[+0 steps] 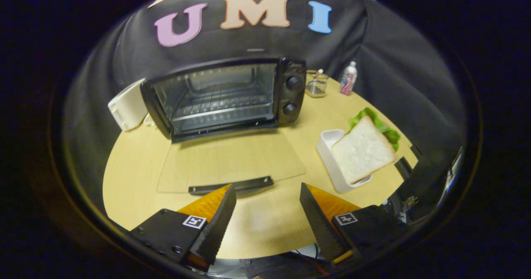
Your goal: Open the toaster oven, put the food inside, and close the toaster oven door.
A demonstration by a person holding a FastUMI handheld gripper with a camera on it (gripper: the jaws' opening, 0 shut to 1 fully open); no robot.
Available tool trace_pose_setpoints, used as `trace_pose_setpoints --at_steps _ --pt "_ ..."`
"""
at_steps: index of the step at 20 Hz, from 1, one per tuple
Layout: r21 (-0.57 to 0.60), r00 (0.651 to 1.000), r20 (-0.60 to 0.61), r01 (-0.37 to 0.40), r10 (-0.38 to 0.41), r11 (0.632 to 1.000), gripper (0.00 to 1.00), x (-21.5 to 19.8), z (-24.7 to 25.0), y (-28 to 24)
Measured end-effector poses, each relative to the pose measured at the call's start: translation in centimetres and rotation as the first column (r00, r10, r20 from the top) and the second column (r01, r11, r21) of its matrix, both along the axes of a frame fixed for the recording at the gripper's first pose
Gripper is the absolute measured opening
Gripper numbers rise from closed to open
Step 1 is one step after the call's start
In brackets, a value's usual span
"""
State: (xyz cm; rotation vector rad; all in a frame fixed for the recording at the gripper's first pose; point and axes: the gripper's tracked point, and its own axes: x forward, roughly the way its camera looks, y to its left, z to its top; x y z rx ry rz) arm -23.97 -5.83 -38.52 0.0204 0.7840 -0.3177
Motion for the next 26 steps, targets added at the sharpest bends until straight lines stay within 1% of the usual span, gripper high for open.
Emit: trace_pose_setpoints --at_steps 2,4,7,8,10,12,16,18,22,25,26 --pt "-0.022 0.996 0.048 0.076 -0.075 0.997 0.96 1.4 2.1 -3.1" --pt "-0.025 0.982 0.091 0.17 -0.167 0.985 0.96 2.3 3.9 -6.7" --pt "-0.002 0.937 0.138 0.324 -0.321 0.946 0.96 2.4 5.8 -11.9" --pt "0.009 0.921 0.149 0.363 -0.36 0.932 0.96 2.5 6.2 -13.3" --pt "-0.002 0.899 0.15 0.417 -0.412 0.909 0.96 2.0 6.1 -16.2" --pt "-0.019 0.894 0.123 0.435 -0.43 0.9 0.96 1.9 5.3 -18.5" --pt "-0.003 0.911 0.03 0.411 -0.41 0.912 0.96 1.8 1.8 -19.9" --pt "0.023 0.913 0.004 0.408 -0.409 0.912 0.96 1.8 0.7 -20.0" --pt "0.077 0.915 -0.011 0.403 -0.404 0.912 0.96 1.8 -1.2 -19.9" --pt "0.083 0.925 -0.044 0.379 -0.376 0.922 0.96 2.0 -2.6 -19.3" --pt "0.074 0.928 -0.049 0.372 -0.369 0.925 0.94 2.0 -3.0 -19.1"
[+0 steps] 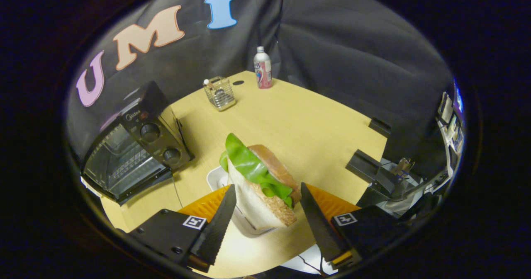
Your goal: Open the toaster oven, put the food inside, and close the toaster oven door.
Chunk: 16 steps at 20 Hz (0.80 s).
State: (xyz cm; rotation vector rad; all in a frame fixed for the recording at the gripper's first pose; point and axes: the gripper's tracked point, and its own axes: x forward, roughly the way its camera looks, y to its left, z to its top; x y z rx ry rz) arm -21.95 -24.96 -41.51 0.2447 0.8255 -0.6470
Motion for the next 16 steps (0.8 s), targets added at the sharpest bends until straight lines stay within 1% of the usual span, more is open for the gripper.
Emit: trace_pose_setpoints --at_steps 2,5,6,9,10,11,12,14,16 --pt "-0.012 1.0 -0.021 -0.011 0.011 1.0 0.9 0.0 -1.0 0.0" --pt "-0.002 0.999 -0.044 -0.031 0.031 1.0 0.74 -0.1 -1.9 0.9" --pt "-0.006 0.997 -0.067 -0.041 0.04 0.999 0.74 -0.6 -2.2 1.2" --pt "-0.014 0.993 -0.079 -0.09 0.089 0.996 0.5 0.2 -2.0 2.5" --pt "-0.042 0.989 -0.103 -0.107 0.102 0.993 0.42 0.3 -2.0 2.3" --pt "-0.044 0.986 -0.116 -0.123 0.117 0.991 0.35 0.2 -1.9 2.7" --pt "-0.054 0.984 -0.12 -0.136 0.129 0.989 0.32 0.5 -2.0 2.6" --pt "-0.053 0.986 -0.117 -0.129 0.122 0.99 0.27 0.5 -1.9 2.6" --pt "-0.043 0.991 -0.089 -0.101 0.097 0.994 0.27 0.4 -1.4 2.5"
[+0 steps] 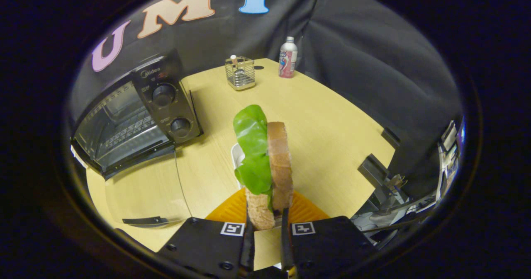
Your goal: Open the toaster oven, put the food inside, and close the toaster oven door.
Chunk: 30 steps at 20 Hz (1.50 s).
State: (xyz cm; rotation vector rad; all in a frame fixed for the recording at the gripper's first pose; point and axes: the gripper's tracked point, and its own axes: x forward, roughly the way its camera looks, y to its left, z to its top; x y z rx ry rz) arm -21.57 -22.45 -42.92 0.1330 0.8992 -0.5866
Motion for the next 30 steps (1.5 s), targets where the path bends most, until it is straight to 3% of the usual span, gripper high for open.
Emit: trace_pose_setpoints --at_steps 7,13,18,24,28,30 --pt "-0.049 0.994 0.098 0.061 -0.056 0.997 0.27 -0.1 5.0 -0.5" --pt "-0.097 0.983 0.182 0.044 -0.026 0.994 0.27 1.1 10.2 0.2" --pt "-0.057 0.969 0.246 0.023 -0.009 0.998 0.27 2.6 12.1 2.2" --pt "0.187 0.908 0.409 0.01 -0.087 0.982 0.26 5.2 12.7 7.6" --pt "0.403 0.859 0.476 -0.022 -0.189 0.915 0.26 7.0 11.9 12.4" --pt "0.489 0.851 0.474 -0.042 -0.225 0.871 0.26 7.6 10.9 14.9"
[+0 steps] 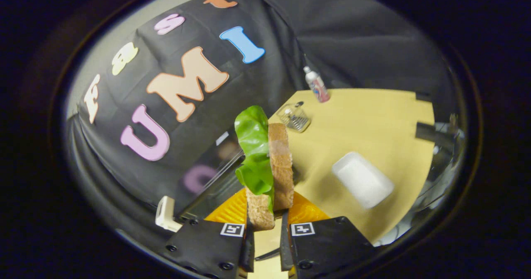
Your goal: Open the toaster oven, put the food inside, and close the toaster oven door.
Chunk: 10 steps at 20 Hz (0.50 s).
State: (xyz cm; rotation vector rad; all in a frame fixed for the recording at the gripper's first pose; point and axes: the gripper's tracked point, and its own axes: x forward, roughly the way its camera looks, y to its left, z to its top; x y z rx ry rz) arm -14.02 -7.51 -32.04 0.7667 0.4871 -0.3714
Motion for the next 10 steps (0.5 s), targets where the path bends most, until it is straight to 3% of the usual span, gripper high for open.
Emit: trace_pose_setpoints --at_steps 6,10 --pt "0.212 0.999 -0.002 -0.036 0.038 0.977 0.26 2.1 -4.4 7.0" --pt "0.365 0.999 0.034 -0.003 -0.01 0.931 0.26 4.0 -5.6 9.7"
